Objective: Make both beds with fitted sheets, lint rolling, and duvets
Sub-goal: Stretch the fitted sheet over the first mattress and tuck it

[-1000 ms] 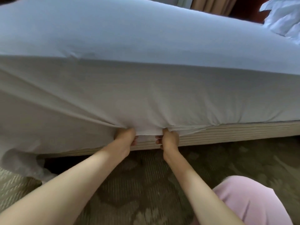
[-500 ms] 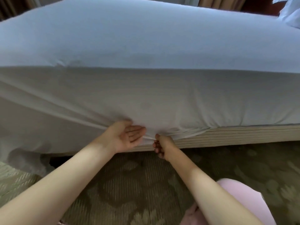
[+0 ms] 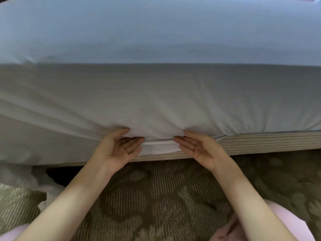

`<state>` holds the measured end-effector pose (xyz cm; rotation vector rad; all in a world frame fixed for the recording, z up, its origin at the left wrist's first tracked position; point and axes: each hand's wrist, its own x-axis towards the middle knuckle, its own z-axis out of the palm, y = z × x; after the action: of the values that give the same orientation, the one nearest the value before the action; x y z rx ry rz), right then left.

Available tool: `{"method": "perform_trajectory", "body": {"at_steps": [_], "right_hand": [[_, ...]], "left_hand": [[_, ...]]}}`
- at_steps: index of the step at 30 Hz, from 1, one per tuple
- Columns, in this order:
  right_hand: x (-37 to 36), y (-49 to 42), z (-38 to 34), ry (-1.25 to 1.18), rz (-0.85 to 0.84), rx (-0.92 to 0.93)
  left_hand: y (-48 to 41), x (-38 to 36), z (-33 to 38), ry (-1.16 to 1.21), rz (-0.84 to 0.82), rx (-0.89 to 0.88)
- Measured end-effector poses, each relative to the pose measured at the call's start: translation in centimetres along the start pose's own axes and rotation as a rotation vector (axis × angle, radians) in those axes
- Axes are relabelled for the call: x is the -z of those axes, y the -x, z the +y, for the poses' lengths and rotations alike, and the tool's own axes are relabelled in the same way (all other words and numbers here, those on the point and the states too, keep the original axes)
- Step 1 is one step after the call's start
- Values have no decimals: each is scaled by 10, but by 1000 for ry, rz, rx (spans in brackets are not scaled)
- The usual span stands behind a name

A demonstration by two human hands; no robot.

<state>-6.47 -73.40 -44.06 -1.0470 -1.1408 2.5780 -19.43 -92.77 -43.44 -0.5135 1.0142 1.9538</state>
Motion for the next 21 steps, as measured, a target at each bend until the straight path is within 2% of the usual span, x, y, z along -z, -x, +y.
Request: {"method": "perform_trajectory", "body": {"at_steps": [5, 12, 17, 19, 21], "right_hand": [[7, -19, 10, -335, -198, 46], [-16, -46, 3, -376, -363, 306], [-30, -56, -1, -311, -291, 492], [-27, -58, -1, -292, -272, 463], [-19, -56, -3, -259, -237, 340]], "left_hand": [[-12, 14, 0, -60, -288, 23], [-43, -7, 0, -15, -438, -35], [-56, -19, 9, -257, -464, -327], [-59, -19, 8, -281, -451, -363], [-60, -15, 6, -304, -453, -337]]}}
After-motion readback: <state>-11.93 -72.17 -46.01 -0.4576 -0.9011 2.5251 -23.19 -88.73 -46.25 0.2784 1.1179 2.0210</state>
